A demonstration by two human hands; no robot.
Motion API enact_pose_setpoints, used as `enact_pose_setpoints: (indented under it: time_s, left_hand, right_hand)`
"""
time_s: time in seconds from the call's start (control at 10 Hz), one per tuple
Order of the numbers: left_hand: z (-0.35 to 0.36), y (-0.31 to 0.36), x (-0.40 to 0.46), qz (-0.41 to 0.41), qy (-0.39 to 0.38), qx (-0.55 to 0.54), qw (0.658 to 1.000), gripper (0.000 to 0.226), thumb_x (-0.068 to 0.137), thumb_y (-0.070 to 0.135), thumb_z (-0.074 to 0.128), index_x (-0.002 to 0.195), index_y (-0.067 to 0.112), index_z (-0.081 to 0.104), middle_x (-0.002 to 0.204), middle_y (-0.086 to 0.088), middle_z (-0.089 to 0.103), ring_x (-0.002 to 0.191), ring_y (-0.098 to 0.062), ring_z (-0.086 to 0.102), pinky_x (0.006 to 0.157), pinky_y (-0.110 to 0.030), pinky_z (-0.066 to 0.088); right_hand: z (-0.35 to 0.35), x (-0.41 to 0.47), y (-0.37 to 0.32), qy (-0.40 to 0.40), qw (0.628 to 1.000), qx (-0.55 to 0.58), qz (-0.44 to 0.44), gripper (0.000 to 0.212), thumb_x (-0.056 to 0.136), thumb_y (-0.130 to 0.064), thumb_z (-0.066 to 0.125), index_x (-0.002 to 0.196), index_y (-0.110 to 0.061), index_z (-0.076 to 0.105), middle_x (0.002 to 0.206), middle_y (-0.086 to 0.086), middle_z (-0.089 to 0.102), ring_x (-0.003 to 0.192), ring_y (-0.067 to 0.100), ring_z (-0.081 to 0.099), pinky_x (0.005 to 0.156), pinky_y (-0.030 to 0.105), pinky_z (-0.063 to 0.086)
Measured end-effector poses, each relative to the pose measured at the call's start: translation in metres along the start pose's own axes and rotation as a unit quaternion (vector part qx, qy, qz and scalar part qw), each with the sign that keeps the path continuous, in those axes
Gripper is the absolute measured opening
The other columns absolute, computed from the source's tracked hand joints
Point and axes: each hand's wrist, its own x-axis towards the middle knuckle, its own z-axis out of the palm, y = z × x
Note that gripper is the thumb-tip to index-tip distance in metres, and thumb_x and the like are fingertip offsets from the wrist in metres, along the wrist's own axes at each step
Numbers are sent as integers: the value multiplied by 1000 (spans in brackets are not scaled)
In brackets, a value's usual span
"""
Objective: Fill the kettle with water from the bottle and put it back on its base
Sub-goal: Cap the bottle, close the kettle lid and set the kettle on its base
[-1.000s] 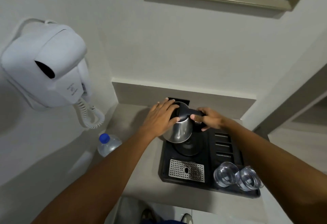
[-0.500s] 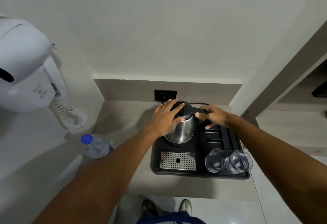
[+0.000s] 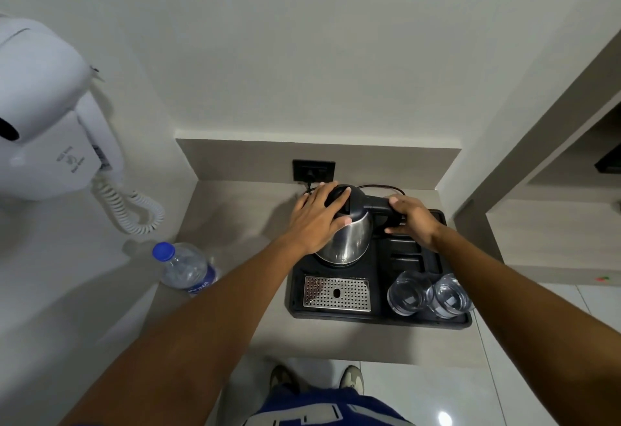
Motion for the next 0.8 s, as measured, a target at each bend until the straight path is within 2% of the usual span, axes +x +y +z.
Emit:
enact_pose_setpoints:
  time_s: [0.1, 0.2, 0.3, 0.5, 0.6, 0.7, 0.8]
  left_hand:
    - [2, 2, 0, -2, -33, 3, 999, 65, 98, 55, 25, 150, 28, -1, 161, -4, -4, 146, -23, -7, 117, -48, 5]
    - [2, 1, 0, -11, -48, 2, 999, 68, 97, 56, 22, 149, 26, -10, 160, -4, -14, 145, -22, -13, 117, -48, 1]
    - [-1, -1, 0, -12, -58, -2, 998, 72, 96, 58, 22, 148, 23, -13, 159, -3, -16, 144, -21, -15, 117, -50, 1]
    - [-6, 0, -1, -13, -60, -6, 998, 75, 96, 58, 25, 149, 20, -12, 159, -2, -13, 144, -21, -15, 118, -49, 2]
    - [-10, -2, 0, -20, -67, -2, 998, 75, 96, 59, 26, 149, 20, -11, 159, -2, -13, 144, -21, -14, 118, -49, 3]
    - [-12, -1, -4, -10, -75, -8, 997, 79, 94, 62, 29, 149, 21, -10, 160, -2, -10, 145, -22, -12, 117, -50, 6]
    - [-23, -5, 1, -16, -64, -37, 997, 82, 91, 65, 32, 149, 23, -8, 160, -2, -9, 145, -22, -11, 117, -50, 6]
  right_hand:
    - [9, -3, 5, 31, 996, 80, 12, 27, 103, -20, 37, 104, -16, 64, 103, 8, 59, 103, 25, 53, 76, 42, 53]
    - [10, -4, 5, 42, 995, 85, 6, 27, 103, -19, 38, 105, -16, 65, 105, 8, 59, 102, 24, 55, 77, 42, 53]
    - [10, -4, 5, 57, 997, 53, -10, 20, 102, -20, 47, 109, -14, 65, 108, 8, 60, 102, 24, 59, 80, 47, 56]
    - [17, -7, 3, 89, 995, 38, -18, 17, 102, -21, 48, 98, -20, 65, 104, 3, 61, 102, 25, 59, 81, 47, 56]
    - [18, -10, 3, 95, 995, 12, -33, 18, 102, -25, 48, 100, -20, 65, 103, 4, 63, 103, 27, 59, 81, 46, 56]
    - [19, -17, 4, 136, 972, -170, -85, 31, 103, -34, 42, 112, -13, 63, 111, 15, 67, 105, 34, 61, 91, 49, 52]
    - [26, -19, -3, 152, 922, -334, -119, 42, 102, -43, 40, 124, -13, 60, 122, 18, 66, 112, 36, 59, 96, 52, 47]
